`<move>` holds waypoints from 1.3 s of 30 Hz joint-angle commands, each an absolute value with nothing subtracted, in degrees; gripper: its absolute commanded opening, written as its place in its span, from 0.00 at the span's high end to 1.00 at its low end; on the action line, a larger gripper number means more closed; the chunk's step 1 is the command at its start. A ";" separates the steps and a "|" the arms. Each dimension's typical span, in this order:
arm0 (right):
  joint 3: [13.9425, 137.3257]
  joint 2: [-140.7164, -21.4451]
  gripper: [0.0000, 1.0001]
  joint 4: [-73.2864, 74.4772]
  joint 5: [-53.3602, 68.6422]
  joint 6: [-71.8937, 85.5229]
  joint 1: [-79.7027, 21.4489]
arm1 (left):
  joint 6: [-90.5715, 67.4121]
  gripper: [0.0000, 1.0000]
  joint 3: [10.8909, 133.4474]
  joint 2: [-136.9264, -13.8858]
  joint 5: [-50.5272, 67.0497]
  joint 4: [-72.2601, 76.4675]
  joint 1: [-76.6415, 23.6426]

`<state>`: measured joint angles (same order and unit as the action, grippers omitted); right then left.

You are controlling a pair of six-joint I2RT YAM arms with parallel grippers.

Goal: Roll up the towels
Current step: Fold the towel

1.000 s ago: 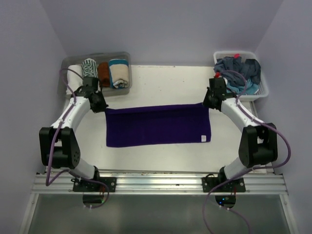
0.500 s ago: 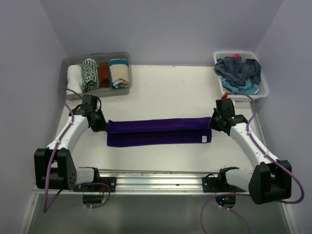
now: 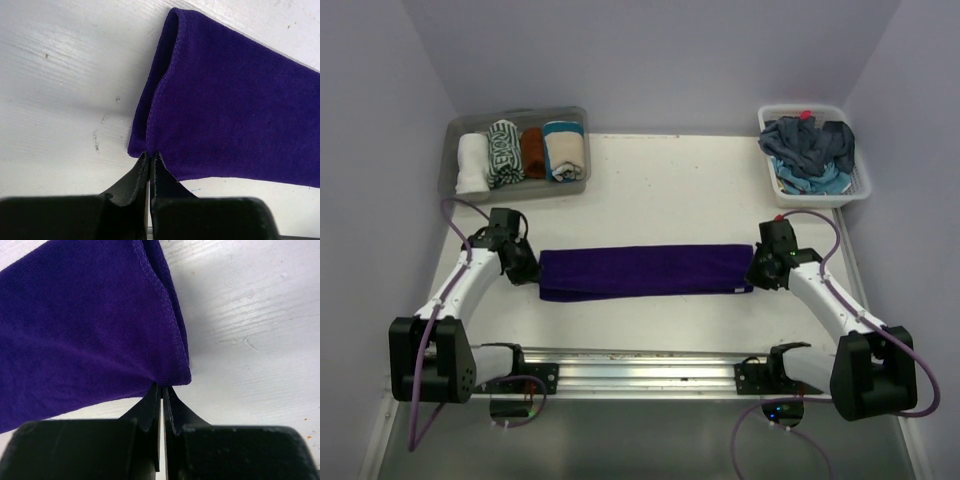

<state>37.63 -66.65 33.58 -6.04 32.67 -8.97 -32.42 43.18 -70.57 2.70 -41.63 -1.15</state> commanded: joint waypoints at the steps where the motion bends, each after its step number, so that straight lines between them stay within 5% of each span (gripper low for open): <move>1: 37.18 -65.83 1.00 33.14 -5.19 33.66 -8.70 | -34.10 1.00 42.72 -69.61 2.02 -42.19 -0.62; 9: 36.30 -67.06 1.00 32.08 -5.54 33.58 -8.79 | -35.24 1.00 42.19 -70.66 1.32 -42.45 -0.62; 11: 36.30 -67.32 0.97 31.91 -5.54 33.57 -8.79 | -35.07 0.85 42.54 -71.80 1.41 -42.54 -0.62; 12: 36.39 -67.32 0.75 32.08 -5.62 33.49 -8.79 | -35.07 0.79 42.63 -72.07 1.49 -42.80 -0.62; 14: 36.91 -67.15 0.63 32.43 -5.62 32.96 -8.79 | -34.81 0.56 42.89 -72.16 1.67 -42.80 -0.62; 17: 38.75 -65.66 0.42 35.06 -7.73 32.34 -8.79 | -34.37 0.41 45.08 -71.29 0.27 -44.03 -0.62; 22: 42.35 -64.59 0.39 34.81 -10.28 31.38 -8.79 | -34.54 0.42 51.15 -69.79 -3.34 -44.83 -1.93; 30: 44.30 -77.60 0.53 26.38 -0.26 26.55 -3.34 | -36.13 0.57 54.32 -80.68 -1.58 -35.97 -12.57; 39: 45.09 -83.93 0.45 25.05 -2.72 24.52 -3.34 | -34.98 0.58 53.44 -89.47 -0.26 -32.26 -12.48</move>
